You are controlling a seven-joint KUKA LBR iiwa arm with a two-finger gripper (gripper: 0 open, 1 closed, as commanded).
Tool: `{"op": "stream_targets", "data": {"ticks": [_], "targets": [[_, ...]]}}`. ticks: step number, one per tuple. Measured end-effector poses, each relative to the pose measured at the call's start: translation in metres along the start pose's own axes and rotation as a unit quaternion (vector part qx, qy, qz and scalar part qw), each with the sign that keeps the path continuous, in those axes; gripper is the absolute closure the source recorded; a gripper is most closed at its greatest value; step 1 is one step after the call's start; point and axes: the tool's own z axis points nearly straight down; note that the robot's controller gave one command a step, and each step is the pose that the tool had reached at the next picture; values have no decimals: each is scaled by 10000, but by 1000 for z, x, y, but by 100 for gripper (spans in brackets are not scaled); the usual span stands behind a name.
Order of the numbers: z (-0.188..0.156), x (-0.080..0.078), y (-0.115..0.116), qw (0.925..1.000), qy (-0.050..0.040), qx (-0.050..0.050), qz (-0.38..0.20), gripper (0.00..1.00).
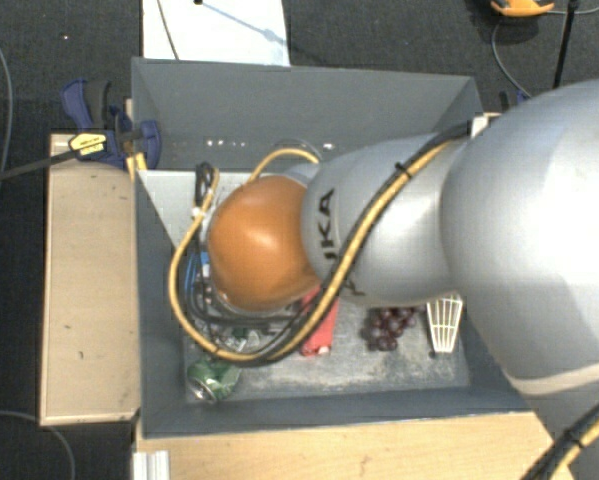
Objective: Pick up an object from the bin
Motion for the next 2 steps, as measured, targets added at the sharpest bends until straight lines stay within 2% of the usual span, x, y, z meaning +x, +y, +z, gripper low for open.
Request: {"op": "stream_targets", "data": {"ticks": [2], "targets": [[-27, 2, 2, 10000, 50, -35, 8, 100]]}}
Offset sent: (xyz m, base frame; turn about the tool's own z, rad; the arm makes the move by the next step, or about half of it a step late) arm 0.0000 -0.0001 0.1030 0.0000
